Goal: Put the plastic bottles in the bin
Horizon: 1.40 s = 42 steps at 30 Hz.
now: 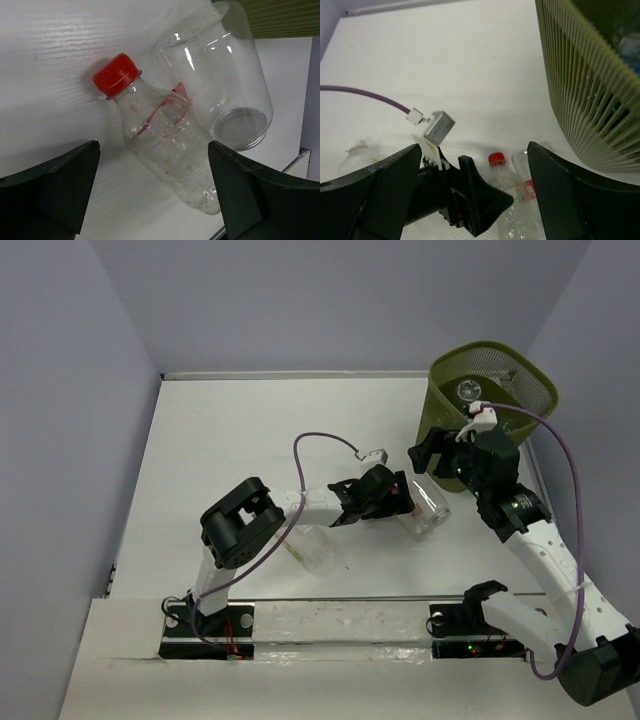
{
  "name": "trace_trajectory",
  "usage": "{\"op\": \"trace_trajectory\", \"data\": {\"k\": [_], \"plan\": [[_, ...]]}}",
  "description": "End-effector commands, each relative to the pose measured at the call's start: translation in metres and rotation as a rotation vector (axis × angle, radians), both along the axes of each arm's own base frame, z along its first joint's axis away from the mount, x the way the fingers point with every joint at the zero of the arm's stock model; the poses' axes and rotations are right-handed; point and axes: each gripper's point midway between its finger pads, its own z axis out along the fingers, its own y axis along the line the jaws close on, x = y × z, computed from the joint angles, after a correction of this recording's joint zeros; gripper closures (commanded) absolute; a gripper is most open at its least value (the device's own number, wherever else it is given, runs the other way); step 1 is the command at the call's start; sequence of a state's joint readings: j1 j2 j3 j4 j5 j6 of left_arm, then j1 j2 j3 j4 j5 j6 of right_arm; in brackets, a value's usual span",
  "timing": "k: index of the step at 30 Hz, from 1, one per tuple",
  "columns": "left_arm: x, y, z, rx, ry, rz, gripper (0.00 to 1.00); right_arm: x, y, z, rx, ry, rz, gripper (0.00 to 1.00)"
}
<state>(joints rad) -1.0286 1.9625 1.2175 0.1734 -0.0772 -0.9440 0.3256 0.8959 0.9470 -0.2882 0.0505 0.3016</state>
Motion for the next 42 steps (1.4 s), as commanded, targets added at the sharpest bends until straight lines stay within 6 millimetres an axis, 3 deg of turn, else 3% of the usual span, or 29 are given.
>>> {"op": "trace_trajectory", "data": {"k": [1,6,13,17,23,26,34,42], "plan": [[0.003,-0.023,0.009,-0.061,-0.01,-0.008,0.01,-0.009,0.009,-0.028,0.035,0.053,0.024,0.09],[0.008,-0.02,-0.006,-0.037,-0.003,0.029,0.01,-0.017,-0.002,-0.08,0.014,0.142,-0.04,0.09],[0.014,0.004,-0.023,0.022,-0.032,0.108,0.19,-0.017,-0.023,-0.134,-0.061,0.257,-0.161,0.09],[0.018,0.023,-0.025,0.052,-0.065,0.151,0.31,-0.013,-0.033,-0.15,-0.102,0.297,-0.224,0.09],[0.021,0.047,-0.024,0.113,-0.124,0.169,0.37,-0.006,-0.037,-0.166,-0.163,0.359,-0.245,0.0],[0.019,0.057,-0.022,0.14,-0.152,0.158,0.41,-0.003,-0.03,-0.171,-0.171,0.386,-0.211,0.0],[0.019,0.084,0.01,0.161,-0.26,0.167,0.47,-0.004,0.003,-0.208,-0.186,0.552,-0.021,0.0],[0.019,0.096,0.011,0.195,-0.285,0.17,0.48,-0.017,0.036,-0.219,-0.123,0.616,0.181,0.04]]}}
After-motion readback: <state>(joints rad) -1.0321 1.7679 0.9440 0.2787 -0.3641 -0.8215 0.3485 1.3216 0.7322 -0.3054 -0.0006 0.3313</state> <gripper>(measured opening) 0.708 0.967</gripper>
